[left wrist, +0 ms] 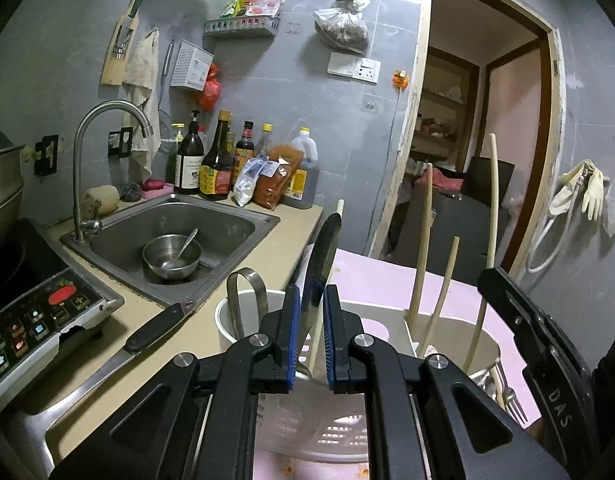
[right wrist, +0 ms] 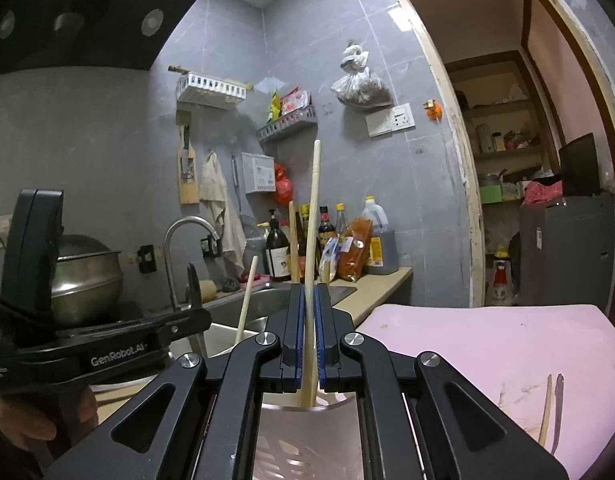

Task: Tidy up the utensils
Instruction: 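Lower the spoon and chopstick into the basket and open both tools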

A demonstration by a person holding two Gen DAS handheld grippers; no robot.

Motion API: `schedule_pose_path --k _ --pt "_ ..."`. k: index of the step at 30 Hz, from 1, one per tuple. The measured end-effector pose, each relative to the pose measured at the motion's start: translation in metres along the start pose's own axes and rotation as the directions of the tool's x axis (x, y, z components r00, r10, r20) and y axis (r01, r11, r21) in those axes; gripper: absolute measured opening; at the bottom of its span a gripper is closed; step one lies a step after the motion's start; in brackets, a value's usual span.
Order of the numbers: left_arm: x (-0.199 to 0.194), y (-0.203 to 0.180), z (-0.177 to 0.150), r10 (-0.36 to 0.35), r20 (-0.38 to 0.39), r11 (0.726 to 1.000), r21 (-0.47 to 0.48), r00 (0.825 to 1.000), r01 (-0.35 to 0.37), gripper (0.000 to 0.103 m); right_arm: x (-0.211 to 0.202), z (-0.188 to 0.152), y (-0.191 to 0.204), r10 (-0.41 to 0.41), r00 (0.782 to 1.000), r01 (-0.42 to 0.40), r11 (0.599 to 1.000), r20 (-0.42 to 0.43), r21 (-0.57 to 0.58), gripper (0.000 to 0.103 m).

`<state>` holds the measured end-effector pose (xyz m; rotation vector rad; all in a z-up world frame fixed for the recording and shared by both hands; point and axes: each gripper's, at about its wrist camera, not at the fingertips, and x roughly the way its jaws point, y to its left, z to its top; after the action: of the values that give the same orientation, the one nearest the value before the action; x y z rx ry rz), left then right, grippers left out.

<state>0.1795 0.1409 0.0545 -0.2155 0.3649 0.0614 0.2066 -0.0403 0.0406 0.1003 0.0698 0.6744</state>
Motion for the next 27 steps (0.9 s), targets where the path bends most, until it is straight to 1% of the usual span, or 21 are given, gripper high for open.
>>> schedule_pose_path --k 4,8,10,13,16,19,22,24,27 --pt "0.0 0.001 0.0 0.005 -0.008 1.0 -0.013 1.0 -0.005 0.008 0.002 0.002 -0.003 -0.019 1.0 0.019 1.0 0.024 -0.005 0.003" --pt "0.003 -0.001 0.0 0.016 -0.014 1.0 -0.001 1.0 -0.016 0.008 0.005 0.004 -0.007 -0.039 0.998 0.038 0.999 0.057 0.018 0.003" --pt "0.004 -0.002 0.0 0.019 -0.017 1.0 0.003 1.0 -0.019 0.008 0.009 0.001 -0.006 -0.049 0.997 0.049 0.999 0.055 0.015 0.003" --pt "0.003 -0.002 0.0 0.009 -0.017 1.0 -0.002 1.0 -0.009 0.008 0.013 -0.003 -0.008 -0.046 0.999 0.045 0.999 0.024 0.022 0.003" --pt "0.002 0.0 0.0 -0.004 -0.017 1.0 -0.005 1.0 0.004 0.009 0.008 -0.001 -0.01 -0.04 0.999 0.04 0.999 0.013 0.031 0.003" --pt "0.0 0.001 0.002 -0.026 -0.024 0.999 -0.024 0.999 0.025 0.011 0.003 -0.001 -0.01 -0.031 0.999 0.031 0.999 -0.018 0.026 0.004" --pt "-0.005 -0.001 0.004 -0.043 -0.018 0.999 -0.033 0.999 0.042 0.016 -0.001 -0.001 -0.011 -0.024 0.999 0.025 0.999 -0.043 0.027 0.004" --pt "-0.011 -0.005 0.005 -0.054 -0.007 0.998 -0.028 0.999 0.054 0.022 -0.003 0.0 -0.01 -0.02 0.998 0.021 1.0 -0.054 0.017 0.004" --pt "-0.017 -0.012 0.007 -0.059 0.001 0.998 -0.01 0.998 0.059 0.025 -0.007 -0.001 -0.011 -0.01 0.997 0.011 1.0 -0.074 0.021 0.004"
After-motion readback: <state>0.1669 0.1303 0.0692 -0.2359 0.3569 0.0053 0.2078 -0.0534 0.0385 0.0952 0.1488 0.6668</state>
